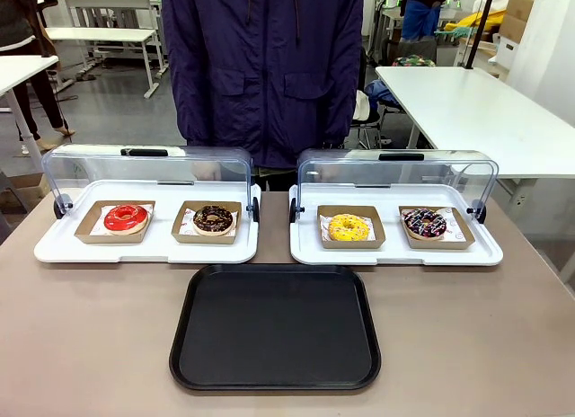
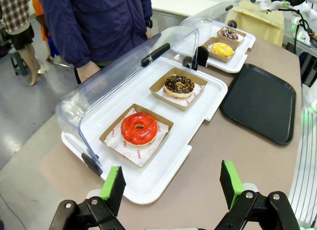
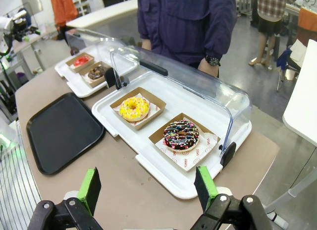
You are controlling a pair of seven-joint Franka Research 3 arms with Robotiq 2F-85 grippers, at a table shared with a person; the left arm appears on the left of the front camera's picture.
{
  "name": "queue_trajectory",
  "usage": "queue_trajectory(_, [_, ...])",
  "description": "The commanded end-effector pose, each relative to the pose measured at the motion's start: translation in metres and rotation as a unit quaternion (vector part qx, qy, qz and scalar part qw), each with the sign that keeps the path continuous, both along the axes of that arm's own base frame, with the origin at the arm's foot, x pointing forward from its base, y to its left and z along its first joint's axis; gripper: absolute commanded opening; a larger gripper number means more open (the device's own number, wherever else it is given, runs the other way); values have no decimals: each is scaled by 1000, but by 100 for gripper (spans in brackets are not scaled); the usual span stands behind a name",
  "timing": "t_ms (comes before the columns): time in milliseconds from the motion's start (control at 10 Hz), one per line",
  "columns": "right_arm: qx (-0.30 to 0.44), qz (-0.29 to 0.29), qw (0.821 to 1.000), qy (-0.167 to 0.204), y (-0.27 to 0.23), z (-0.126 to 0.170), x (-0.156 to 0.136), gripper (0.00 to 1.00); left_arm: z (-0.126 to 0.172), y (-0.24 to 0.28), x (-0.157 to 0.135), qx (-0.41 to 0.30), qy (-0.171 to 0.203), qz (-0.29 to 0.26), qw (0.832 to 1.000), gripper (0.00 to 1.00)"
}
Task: Move the third donut from the left to the tray.
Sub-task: Pick up the Paper togo box containing the Donut indicated by the person and place it on the Handle tray.
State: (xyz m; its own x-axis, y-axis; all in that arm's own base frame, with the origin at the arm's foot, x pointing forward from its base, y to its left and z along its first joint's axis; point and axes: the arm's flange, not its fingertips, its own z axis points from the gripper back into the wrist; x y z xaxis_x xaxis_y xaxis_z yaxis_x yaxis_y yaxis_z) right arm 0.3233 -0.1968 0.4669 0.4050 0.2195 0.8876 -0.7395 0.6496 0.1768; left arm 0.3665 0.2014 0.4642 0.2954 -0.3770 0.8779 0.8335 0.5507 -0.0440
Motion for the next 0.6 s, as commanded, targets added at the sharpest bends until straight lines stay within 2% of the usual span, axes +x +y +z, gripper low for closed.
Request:
queue_trajectory(0, [5,-2,1000,-13,0,1,4,100,1,0,-1,0,-2,-5,1000,100])
queue_trajectory(500, [5,-2,1000,-13,0,1,4,100,1,0,-1,0,-2,-5,1000,100])
